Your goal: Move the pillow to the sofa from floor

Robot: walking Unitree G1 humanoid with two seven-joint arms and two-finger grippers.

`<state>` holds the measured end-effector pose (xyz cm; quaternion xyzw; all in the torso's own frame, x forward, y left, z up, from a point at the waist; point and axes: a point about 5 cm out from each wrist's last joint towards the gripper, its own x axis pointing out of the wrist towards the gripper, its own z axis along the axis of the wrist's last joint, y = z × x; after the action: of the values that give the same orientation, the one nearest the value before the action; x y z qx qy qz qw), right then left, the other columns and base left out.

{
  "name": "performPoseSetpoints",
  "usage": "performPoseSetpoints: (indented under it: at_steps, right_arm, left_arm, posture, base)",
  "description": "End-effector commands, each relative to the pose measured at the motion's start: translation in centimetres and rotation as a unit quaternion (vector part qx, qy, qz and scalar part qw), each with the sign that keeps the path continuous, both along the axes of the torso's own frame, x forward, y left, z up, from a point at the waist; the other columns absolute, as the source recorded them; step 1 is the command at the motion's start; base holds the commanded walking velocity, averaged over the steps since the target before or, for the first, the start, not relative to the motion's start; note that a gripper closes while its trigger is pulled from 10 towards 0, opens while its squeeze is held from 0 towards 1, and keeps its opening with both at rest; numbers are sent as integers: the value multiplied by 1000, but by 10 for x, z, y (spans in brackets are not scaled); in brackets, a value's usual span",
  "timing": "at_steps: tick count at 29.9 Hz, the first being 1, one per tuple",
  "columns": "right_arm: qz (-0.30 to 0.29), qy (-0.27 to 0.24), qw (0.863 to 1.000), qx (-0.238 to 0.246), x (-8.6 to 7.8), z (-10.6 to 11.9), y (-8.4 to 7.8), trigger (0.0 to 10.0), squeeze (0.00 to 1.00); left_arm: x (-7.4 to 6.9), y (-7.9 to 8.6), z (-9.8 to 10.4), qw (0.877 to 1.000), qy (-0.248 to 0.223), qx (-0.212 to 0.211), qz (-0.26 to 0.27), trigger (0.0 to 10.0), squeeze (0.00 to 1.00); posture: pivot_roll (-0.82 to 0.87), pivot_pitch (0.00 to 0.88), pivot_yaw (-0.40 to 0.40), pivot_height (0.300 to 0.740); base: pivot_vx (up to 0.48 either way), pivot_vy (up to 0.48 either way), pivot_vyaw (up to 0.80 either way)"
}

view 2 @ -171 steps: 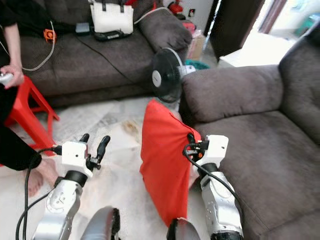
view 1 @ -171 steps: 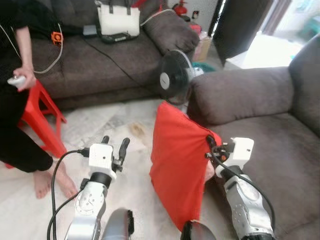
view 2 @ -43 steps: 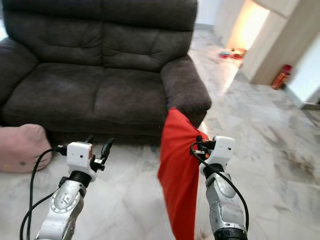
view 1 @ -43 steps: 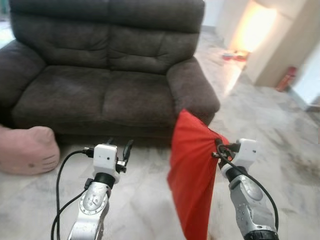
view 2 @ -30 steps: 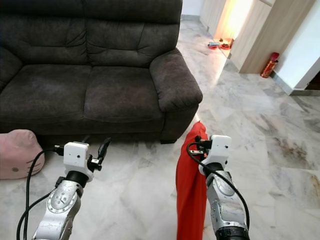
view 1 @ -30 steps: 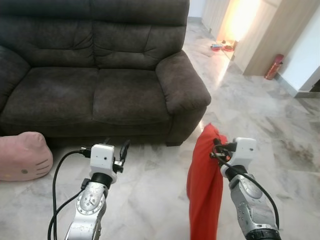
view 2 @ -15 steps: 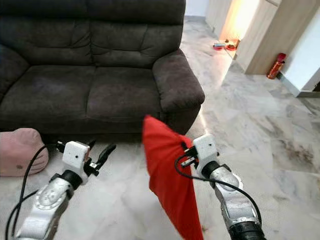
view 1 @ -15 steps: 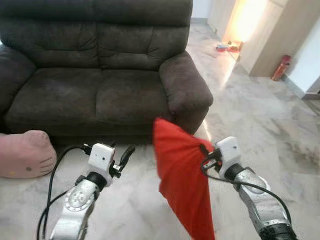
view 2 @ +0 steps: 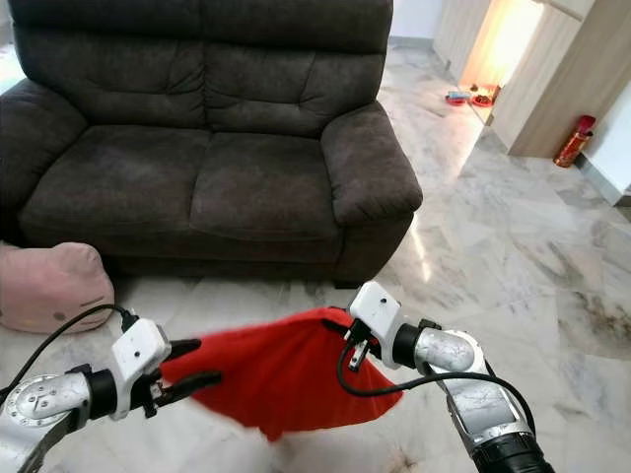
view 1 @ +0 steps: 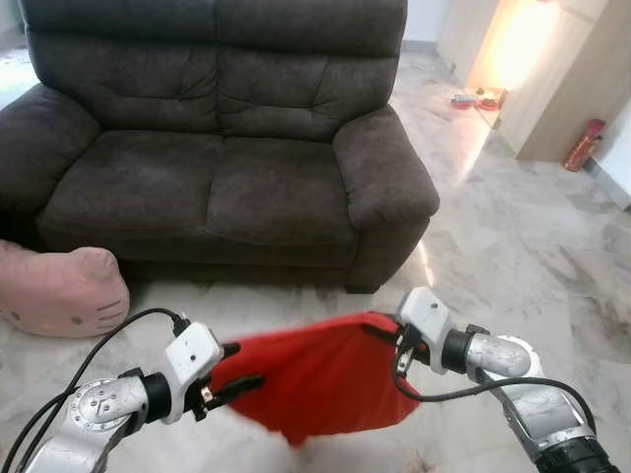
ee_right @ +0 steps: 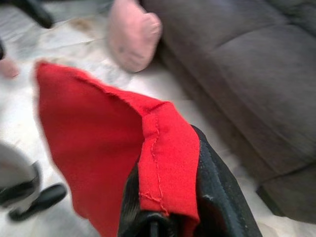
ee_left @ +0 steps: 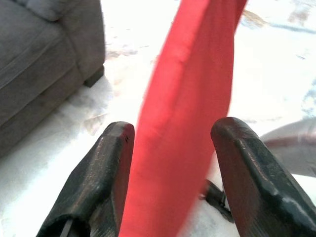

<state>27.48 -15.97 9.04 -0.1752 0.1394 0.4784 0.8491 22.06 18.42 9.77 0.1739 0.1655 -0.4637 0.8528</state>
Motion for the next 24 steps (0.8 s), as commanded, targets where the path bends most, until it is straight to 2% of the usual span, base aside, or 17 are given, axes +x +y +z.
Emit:
performPoseSetpoints:
  at_steps: [1, 5, 9, 13, 19, 24]
  right_arm:
    - [24, -56, 998, 27, 4, 31, 4, 10000, 0]
    - [44, -55, 997, 28, 2, 39, 5, 10000, 0]
    - [65, -53, 996, 35, -2, 45, 7, 10000, 0]
    - [87, -54, 993, 50, -5, 54, 13, 10000, 0]
    - [95, -49, 993, 49, -7, 56, 13, 10000, 0]
    - [100, -44, 993, 48, -9, 55, 13, 10000, 0]
  left_arm:
    - [-2, -4, 4, 1000, 1, 10, -19, 10000, 0]
    - [-3, -6, 4, 999, 7, 30, -38, 10000, 0]
    - [-11, -5, -4, 996, 31, 51, -63, 10000, 0]
    - [-15, -1, -11, 995, 55, 53, -64, 10000, 0]
    - [-17, 7, -15, 991, 55, 93, -77, 10000, 0]
    - [-15, 6, -10, 991, 44, 95, -81, 10000, 0]
  posture:
    - [166, 0, -97, 740]
    - [162, 0, -95, 740]
    - [160, 0, -90, 740]
    - [160, 0, -87, 740]
    - [166, 2, -85, 740]
    - [168, 1, -85, 740]
  base:
    - [0, 0, 0]
    - [0, 0, 0]
    - [0, 0, 0]
    - [0, 0, 0]
    - [0, 0, 0]
    - [0, 0, 0]
